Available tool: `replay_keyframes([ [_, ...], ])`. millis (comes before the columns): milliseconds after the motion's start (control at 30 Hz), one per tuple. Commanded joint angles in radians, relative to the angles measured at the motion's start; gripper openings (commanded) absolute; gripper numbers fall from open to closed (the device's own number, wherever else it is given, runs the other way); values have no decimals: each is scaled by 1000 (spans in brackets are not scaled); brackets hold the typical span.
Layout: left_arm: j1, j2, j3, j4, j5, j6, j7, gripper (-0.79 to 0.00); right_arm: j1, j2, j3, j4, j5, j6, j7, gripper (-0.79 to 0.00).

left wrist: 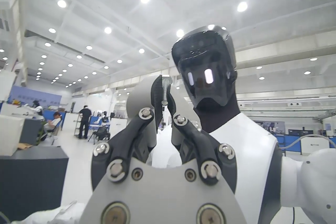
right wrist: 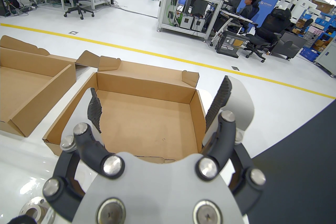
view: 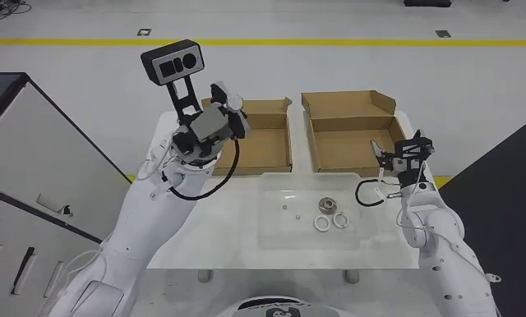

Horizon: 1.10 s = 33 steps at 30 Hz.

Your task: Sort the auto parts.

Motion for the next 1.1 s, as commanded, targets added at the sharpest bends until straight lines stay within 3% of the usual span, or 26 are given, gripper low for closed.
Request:
replay_keyframes([
  [0,7,1,-13,-5,61,19,8,-785,0,0,0,0,0,0,0,0],
  [200,23,-1,-20,-29,117,47,28,-785,0,0,0,0,0,0,0,0],
  [600,32,-22,18,-38,-65,-11,40,-785,0,0,0,0,0,0,0,0],
  [1067,32,-22,18,-37,-65,-10,37,-785,0,0,0,0,0,0,0,0],
])
